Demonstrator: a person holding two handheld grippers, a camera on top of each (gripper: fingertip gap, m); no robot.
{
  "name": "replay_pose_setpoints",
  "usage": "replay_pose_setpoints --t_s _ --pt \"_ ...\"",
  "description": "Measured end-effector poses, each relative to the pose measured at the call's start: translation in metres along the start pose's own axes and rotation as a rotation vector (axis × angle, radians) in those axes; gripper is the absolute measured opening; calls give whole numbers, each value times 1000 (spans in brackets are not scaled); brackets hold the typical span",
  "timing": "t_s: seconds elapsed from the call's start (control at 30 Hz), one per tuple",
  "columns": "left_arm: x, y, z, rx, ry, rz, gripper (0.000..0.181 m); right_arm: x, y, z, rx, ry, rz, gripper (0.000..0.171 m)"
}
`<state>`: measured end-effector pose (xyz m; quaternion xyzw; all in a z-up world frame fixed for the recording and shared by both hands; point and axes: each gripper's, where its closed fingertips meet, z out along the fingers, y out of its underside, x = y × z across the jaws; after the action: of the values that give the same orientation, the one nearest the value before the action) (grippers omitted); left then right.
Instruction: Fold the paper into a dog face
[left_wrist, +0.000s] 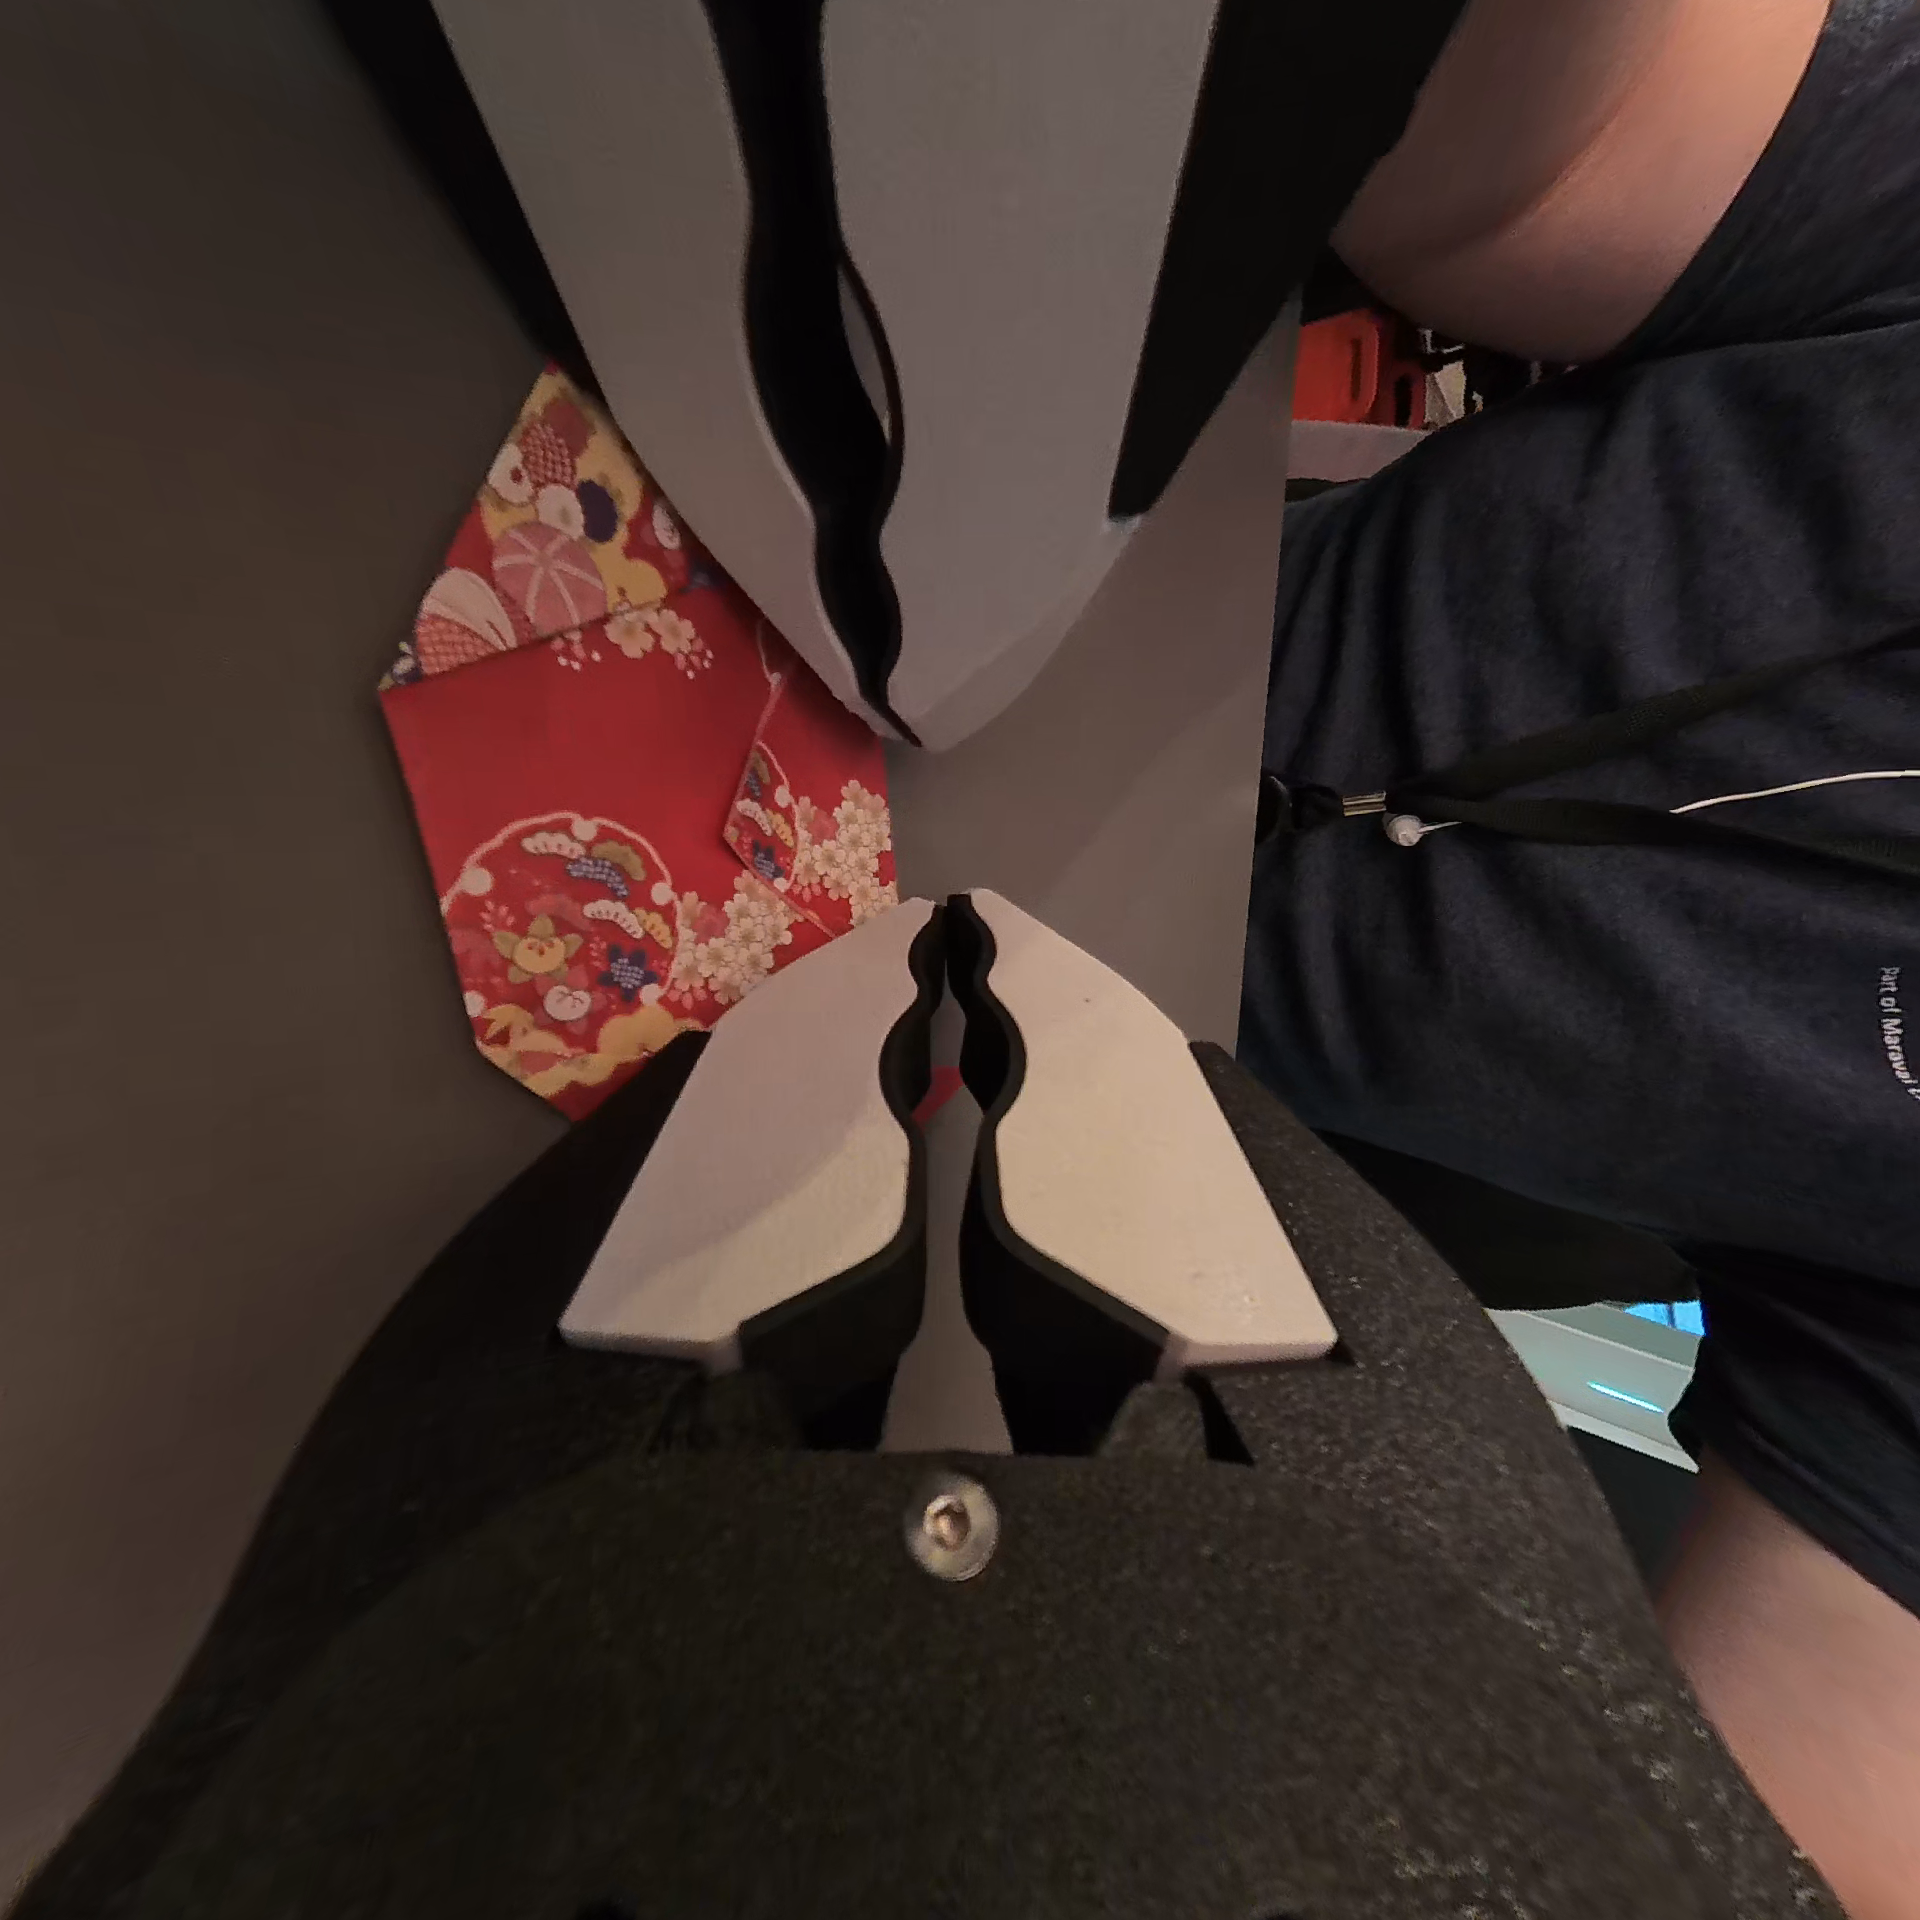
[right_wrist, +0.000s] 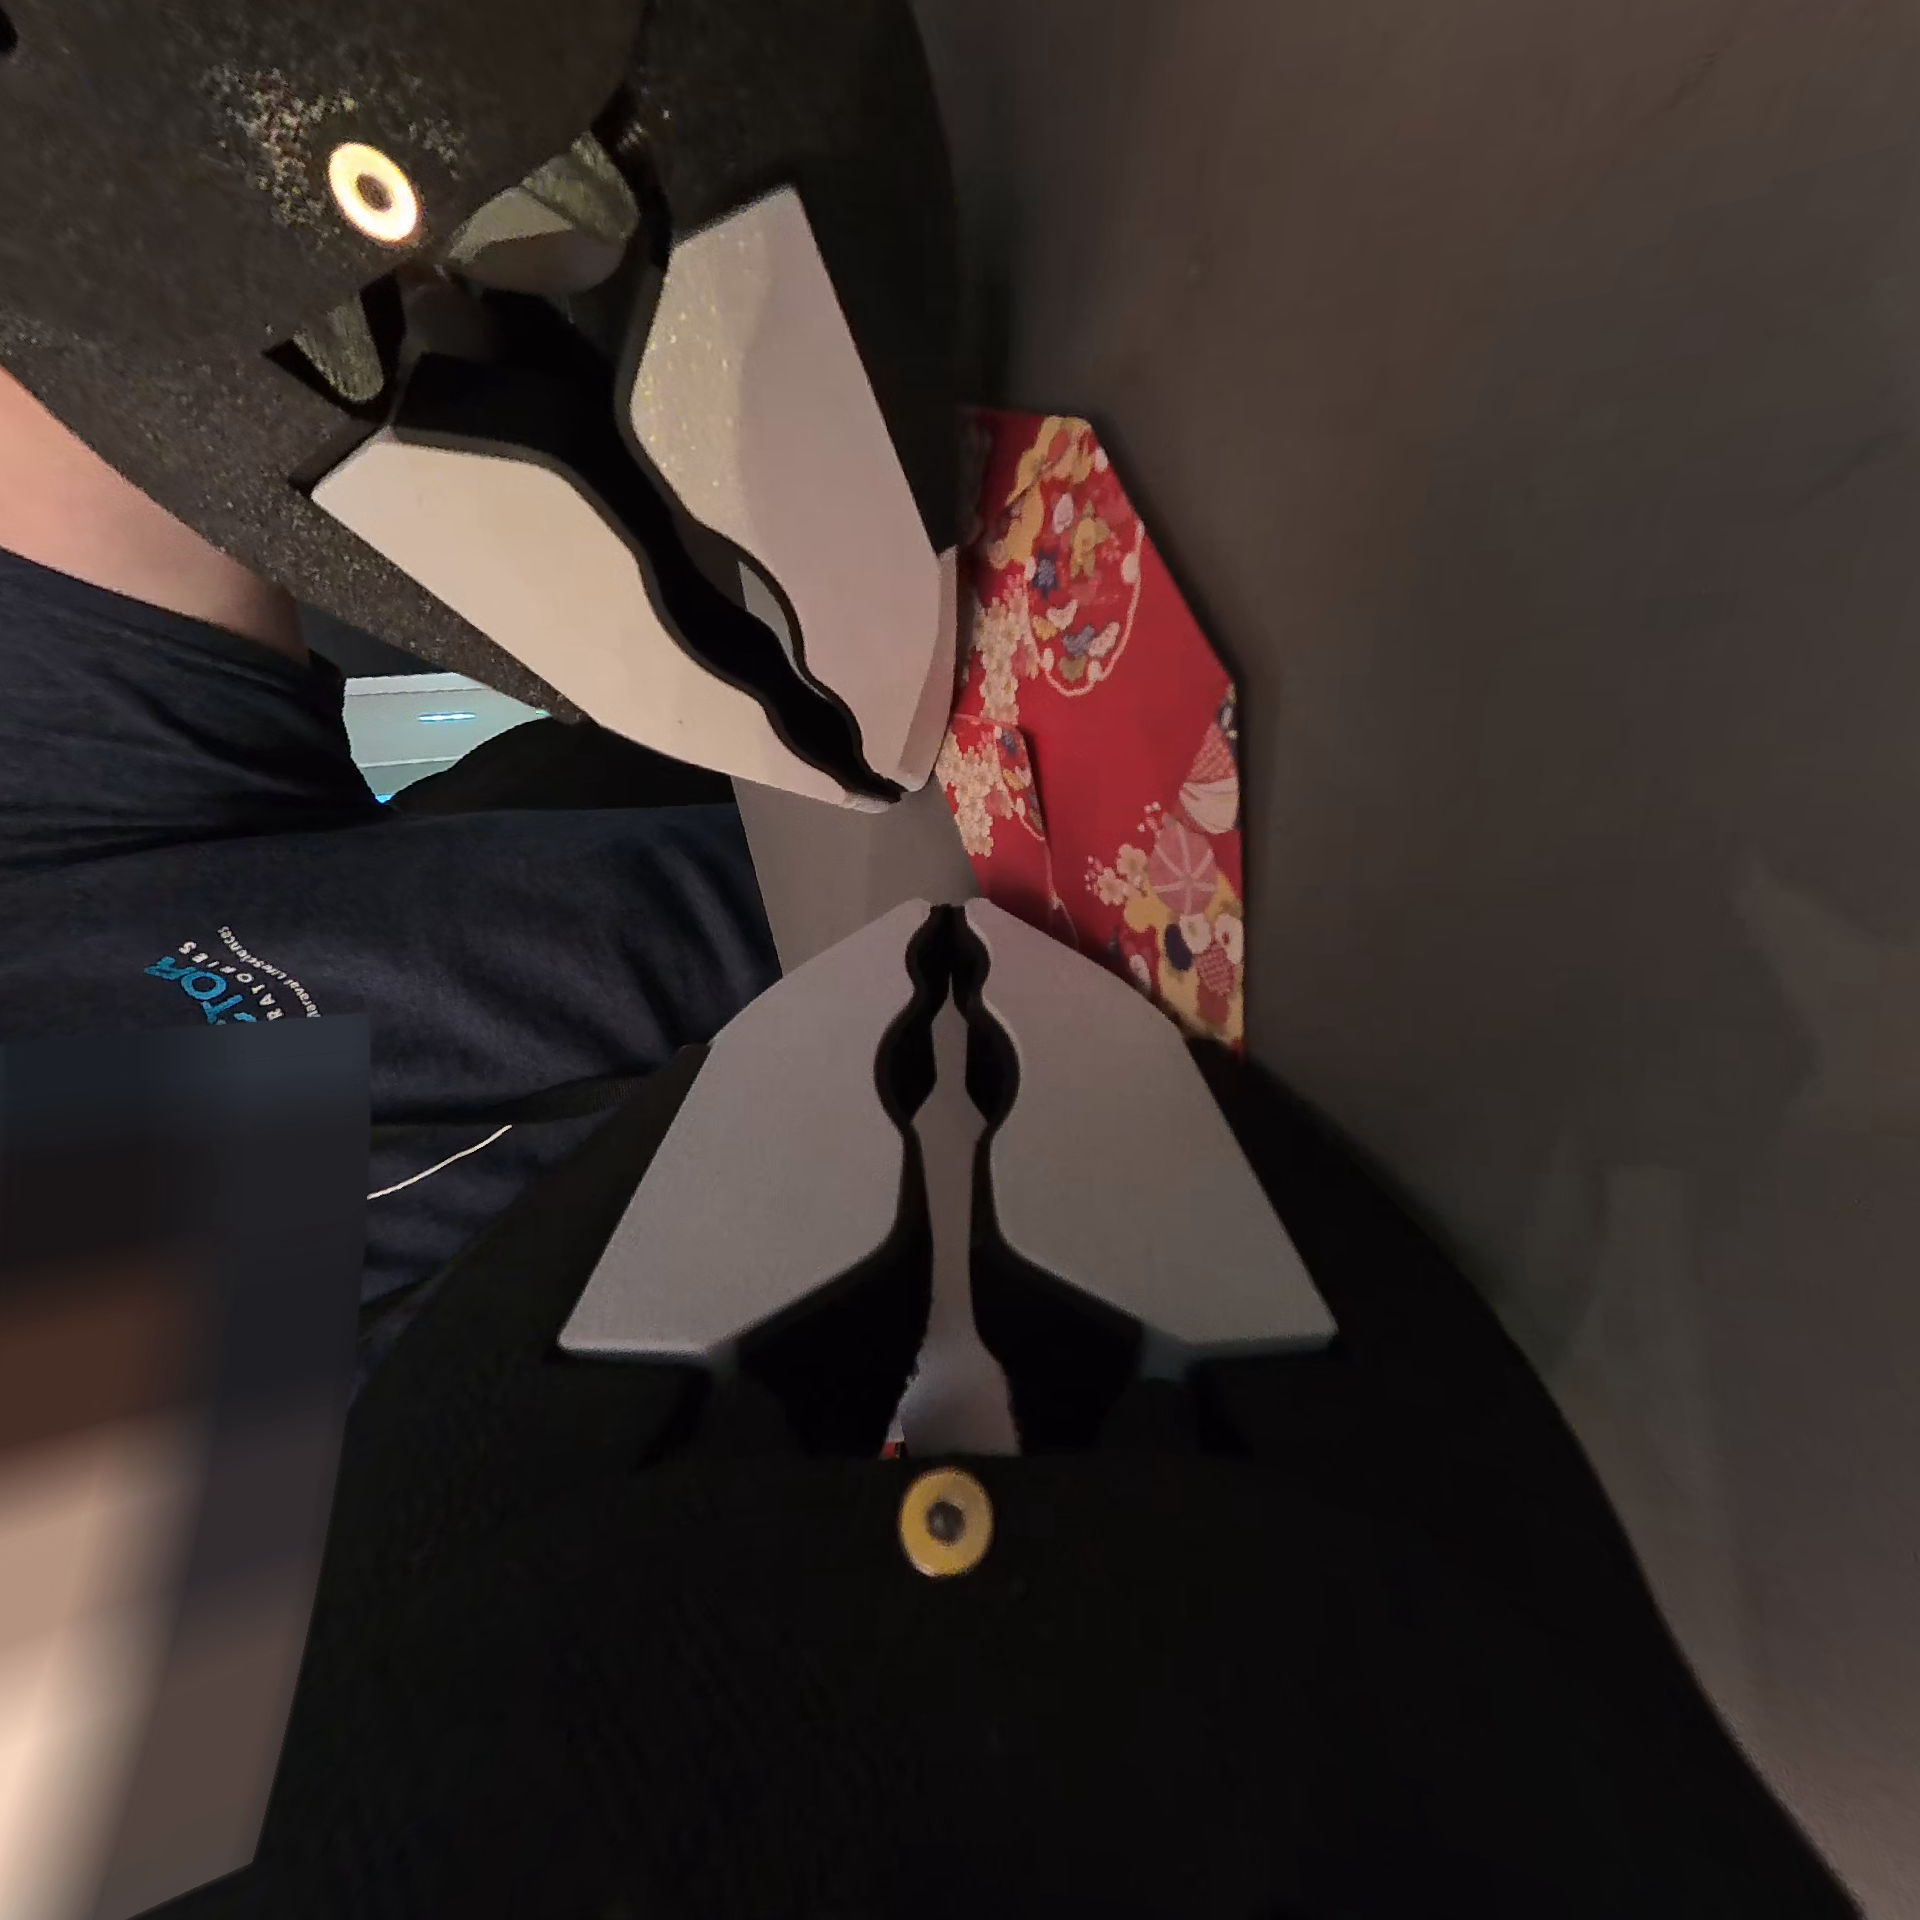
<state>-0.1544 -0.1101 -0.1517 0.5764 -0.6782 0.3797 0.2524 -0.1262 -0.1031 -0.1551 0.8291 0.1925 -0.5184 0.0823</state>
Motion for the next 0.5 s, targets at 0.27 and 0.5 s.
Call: replay_pose_setpoints --t_s 0.27,0.5 --pt "0 1 1 25 -49 52 0 0 0 0 4 -1 -4 2" --pt "1 5 0 39 -48 61 0 -1 0 0 8 -5 -8 1"
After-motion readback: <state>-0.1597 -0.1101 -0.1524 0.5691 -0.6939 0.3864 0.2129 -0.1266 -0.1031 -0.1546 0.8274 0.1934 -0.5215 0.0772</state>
